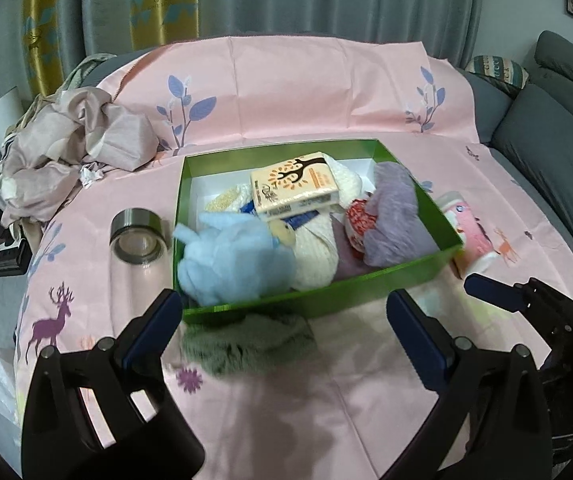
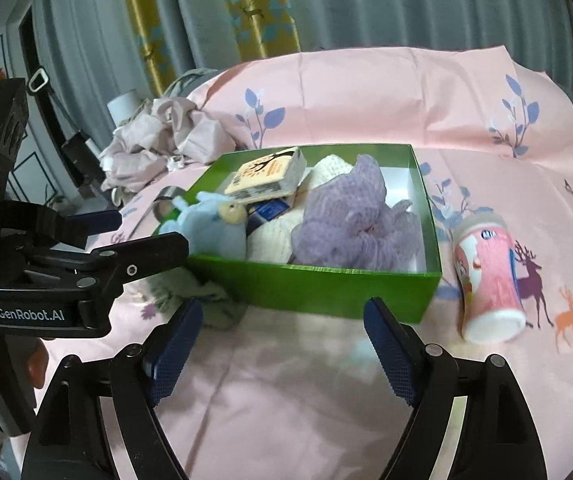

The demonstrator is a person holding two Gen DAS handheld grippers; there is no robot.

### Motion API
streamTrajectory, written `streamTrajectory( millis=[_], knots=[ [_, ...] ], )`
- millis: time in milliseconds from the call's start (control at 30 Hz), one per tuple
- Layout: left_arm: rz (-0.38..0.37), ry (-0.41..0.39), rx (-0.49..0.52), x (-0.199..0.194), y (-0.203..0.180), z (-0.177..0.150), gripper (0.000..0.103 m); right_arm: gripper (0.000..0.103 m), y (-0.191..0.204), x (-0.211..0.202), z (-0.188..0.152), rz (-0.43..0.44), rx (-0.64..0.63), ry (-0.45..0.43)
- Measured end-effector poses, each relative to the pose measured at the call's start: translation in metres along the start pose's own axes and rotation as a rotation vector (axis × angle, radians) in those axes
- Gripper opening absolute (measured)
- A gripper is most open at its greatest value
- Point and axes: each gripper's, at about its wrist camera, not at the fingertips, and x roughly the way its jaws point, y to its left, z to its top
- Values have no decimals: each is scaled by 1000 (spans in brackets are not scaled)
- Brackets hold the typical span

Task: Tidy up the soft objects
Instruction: 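Open the right gripper to release the cream tissue pack into the box, then withdraw the right gripper and move it to the crumpled green towel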

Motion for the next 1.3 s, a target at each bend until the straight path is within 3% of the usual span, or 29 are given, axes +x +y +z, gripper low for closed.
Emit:
streamTrajectory(
  millis=[300,733,1067,1300],
  knots=[
    [-17,9,-39,-22,1,-33,102,83,11,-21,-24,19,5,17],
    [-25,60,-210,-30,56,-92,102,83,25,-15,-54,28,-29,76],
    [-36,86,-275,-18,77,-101,102,83,35,5,-63,66,-32,122],
    [-122,104,-302,-3,78,-102,102,83,40,19,-65,65,-60,145]
  ],
)
